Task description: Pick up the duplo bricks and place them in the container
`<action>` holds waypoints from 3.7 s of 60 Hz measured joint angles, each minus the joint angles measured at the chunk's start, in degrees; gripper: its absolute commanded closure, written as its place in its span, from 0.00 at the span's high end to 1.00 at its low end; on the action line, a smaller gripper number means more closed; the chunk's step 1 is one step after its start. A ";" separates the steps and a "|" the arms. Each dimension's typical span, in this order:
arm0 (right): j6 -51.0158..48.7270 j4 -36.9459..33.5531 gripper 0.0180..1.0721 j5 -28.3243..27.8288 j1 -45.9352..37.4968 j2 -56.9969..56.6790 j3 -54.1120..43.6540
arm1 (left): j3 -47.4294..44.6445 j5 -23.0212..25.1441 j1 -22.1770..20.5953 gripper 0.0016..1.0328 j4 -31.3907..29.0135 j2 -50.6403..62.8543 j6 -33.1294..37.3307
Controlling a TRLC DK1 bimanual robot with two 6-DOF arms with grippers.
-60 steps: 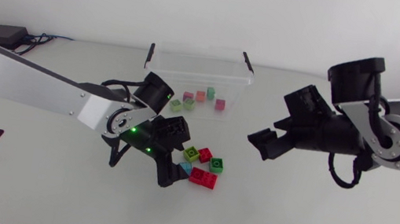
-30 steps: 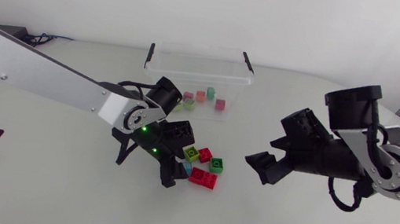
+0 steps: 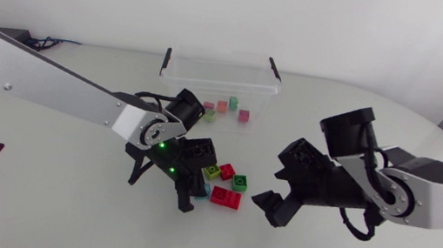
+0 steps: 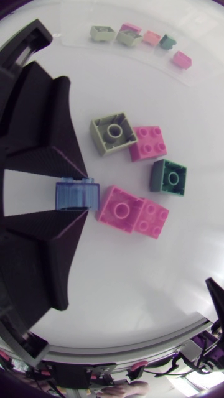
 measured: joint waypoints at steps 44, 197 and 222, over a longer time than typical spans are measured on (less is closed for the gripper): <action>-6.34 -4.13 0.91 -1.55 6.80 17.20 8.81 | 7.61 0.00 11.45 0.18 -6.01 -16.17 0.81; 1.55 -10.27 0.88 3.15 -6.97 38.91 66.07 | -1.27 0.66 4.35 0.95 6.67 -10.49 -3.48; 3.26 -5.07 0.95 4.79 -6.34 29.83 54.23 | 0.37 -4.26 1.73 0.95 9.27 -0.72 -3.52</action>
